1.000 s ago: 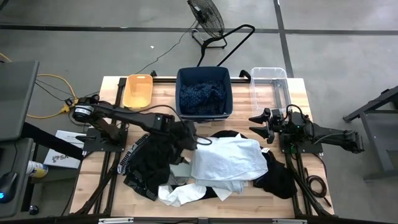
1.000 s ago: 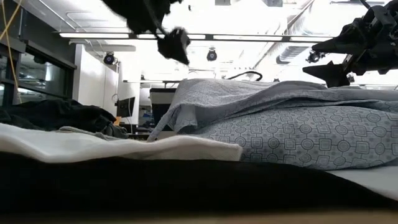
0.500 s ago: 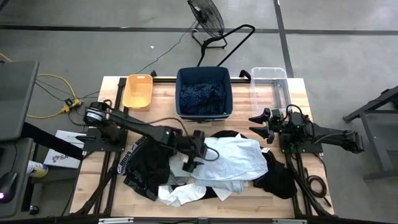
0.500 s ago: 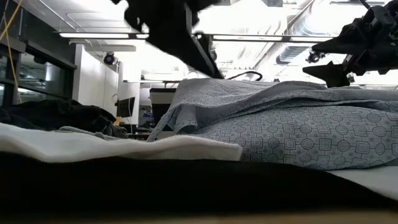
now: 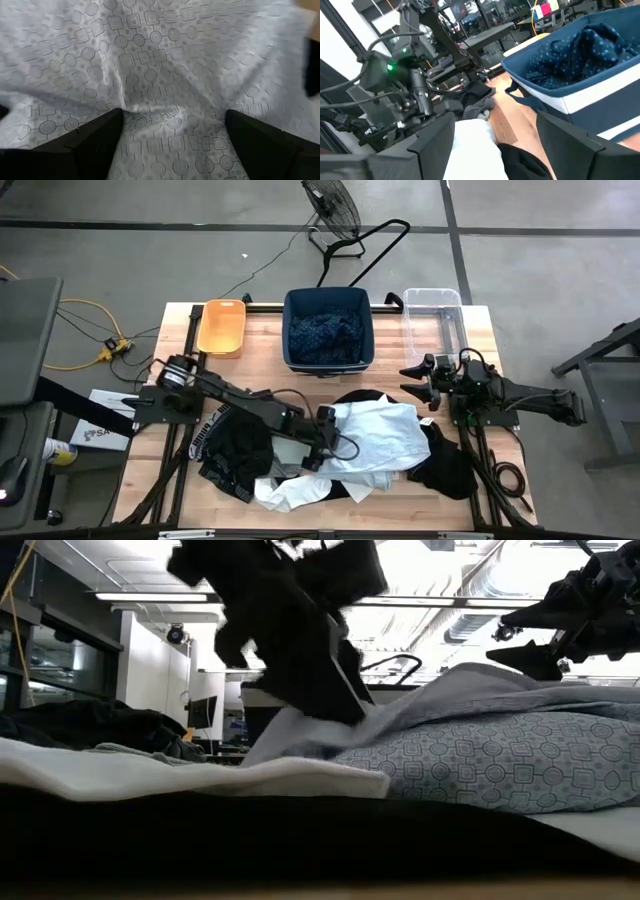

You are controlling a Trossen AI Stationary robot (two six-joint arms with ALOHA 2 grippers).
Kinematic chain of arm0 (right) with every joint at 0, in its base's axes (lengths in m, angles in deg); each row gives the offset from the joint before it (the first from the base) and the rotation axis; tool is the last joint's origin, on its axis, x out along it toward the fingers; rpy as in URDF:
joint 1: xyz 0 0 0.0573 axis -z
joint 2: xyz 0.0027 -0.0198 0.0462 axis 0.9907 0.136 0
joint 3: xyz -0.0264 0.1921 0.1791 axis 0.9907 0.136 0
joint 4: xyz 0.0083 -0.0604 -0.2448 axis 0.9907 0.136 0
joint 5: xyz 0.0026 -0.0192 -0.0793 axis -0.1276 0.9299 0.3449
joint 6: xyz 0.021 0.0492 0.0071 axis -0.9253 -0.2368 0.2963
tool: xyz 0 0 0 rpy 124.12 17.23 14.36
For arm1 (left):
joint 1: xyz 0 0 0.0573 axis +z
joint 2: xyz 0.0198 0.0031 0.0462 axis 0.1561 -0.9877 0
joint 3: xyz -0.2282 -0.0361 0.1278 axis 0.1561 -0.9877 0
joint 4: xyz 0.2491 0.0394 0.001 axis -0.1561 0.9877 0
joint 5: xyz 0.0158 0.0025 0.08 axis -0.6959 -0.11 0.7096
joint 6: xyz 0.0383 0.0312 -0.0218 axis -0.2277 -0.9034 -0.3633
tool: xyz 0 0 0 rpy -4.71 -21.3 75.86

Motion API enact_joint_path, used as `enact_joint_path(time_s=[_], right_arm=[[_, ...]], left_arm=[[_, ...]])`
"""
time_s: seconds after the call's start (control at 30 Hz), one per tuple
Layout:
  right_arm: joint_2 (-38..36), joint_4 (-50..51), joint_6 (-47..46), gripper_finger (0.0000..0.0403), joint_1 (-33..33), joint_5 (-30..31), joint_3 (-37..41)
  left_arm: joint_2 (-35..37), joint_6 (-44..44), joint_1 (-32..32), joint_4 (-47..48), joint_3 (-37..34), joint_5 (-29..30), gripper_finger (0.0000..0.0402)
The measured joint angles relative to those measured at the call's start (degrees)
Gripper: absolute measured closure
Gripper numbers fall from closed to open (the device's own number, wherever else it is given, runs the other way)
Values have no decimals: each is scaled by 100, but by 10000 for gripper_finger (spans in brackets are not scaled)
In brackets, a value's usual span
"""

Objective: Pick & Place Cloths
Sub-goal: Put the gray t-shirt into the blue bin

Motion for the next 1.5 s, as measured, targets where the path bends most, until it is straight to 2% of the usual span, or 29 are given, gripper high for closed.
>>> enact_joint_path(time_s=[0.37, 0.47, 0.6, 0.83, 0.87, 1.07, 1.4, 1.5], right_arm=[[-5, -15, 0, 130, -1, -4, -1], [-5, -15, 0, 130, -2, -4, 1], [-5, -15, 0, 130, -1, -4, -1], [-5, -15, 0, 130, -2, -4, -1], [-5, -15, 0, 130, -1, -4, -1], [-5, -15, 0, 130, -2, -4, 1], [31, -10, 0, 130, -2, -1, 1], [30, -10, 0, 130, -2, -1, 0]], left_arm=[[-593, 267, 9, -56, 22, -155, 56], [-602, 294, 9, -24, 20, -171, 78], [-596, 302, 9, 12, 16, -199, 155], [-598, 258, 22, 360, 9, -467, 357], [-598, 236, 22, 393, 8, -499, 370], [-186, -7, 77, 844, -16, -632, 371], [1375, -189, 239, 1457, -39, -618, 371], [1852, -242, 240, 1456, -42, -425, 371]])
